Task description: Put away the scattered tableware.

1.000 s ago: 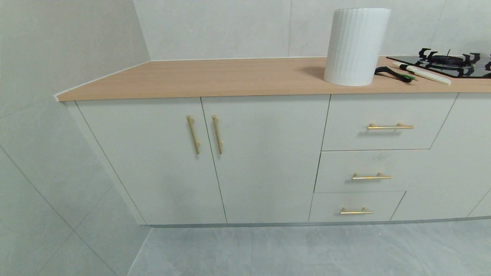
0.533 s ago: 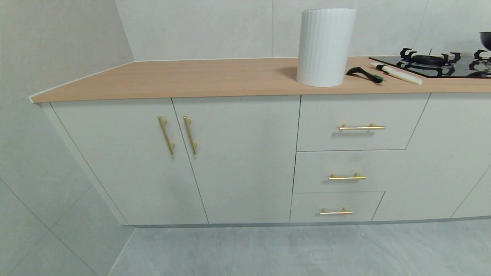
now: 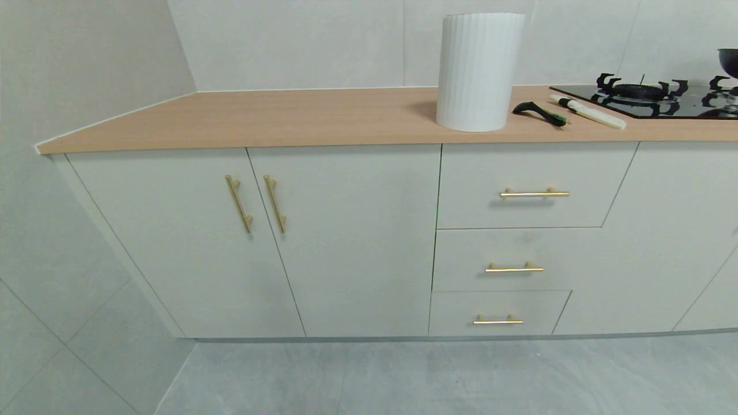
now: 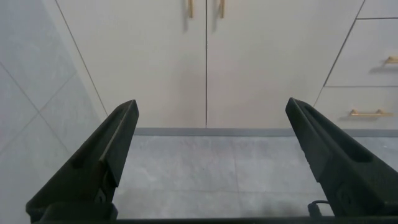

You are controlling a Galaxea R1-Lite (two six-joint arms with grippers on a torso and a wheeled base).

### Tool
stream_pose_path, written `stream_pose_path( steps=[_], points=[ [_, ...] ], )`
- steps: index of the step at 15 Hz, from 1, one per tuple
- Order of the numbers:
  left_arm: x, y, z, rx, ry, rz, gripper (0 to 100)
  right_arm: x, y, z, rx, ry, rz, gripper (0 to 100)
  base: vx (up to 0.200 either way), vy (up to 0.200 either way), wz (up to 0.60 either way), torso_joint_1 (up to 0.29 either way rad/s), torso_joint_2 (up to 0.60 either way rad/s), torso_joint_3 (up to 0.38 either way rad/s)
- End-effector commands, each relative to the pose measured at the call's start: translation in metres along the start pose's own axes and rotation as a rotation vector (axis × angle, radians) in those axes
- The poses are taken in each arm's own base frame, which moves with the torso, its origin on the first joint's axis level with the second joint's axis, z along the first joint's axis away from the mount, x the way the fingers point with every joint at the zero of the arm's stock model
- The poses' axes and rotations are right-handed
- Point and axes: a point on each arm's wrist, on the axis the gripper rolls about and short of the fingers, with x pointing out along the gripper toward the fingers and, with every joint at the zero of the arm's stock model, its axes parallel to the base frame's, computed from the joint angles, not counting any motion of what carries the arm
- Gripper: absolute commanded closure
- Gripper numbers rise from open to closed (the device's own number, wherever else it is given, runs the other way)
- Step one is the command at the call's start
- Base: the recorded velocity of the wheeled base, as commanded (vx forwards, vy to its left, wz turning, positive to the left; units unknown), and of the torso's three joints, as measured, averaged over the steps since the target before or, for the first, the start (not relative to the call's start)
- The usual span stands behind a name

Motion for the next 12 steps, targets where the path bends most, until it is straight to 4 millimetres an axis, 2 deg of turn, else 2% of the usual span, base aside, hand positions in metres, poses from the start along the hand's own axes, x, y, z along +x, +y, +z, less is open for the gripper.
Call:
stream_pose_path(
  steps=[1, 4, 12],
  points=[
    [0.0, 0.0, 0.0, 0.001, 0.0, 0.002, 0, 0.0001, 0.0, 0.0001, -0.001, 0.001, 0.001, 0, 0.0, 0.0, 0.0, 0.0, 0.0, 0.0],
    [0.0, 0.0, 0.0002, 0.002, -0.002, 0.002, 0, 0.0001, 0.0, 0.0001, -0.001, 0.001, 0.001, 0, 0.2, 0.0, 0.0, 0.004, 0.0, 0.001],
    [0.0, 0.0, 0.0002, -0.002, -0.002, 0.002, 0, 0.0001, 0.0, 0.0001, 0.002, 0.001, 0.001, 0, 0.0, 0.0, 0.0, 0.0, 0.0, 0.0]
  ],
)
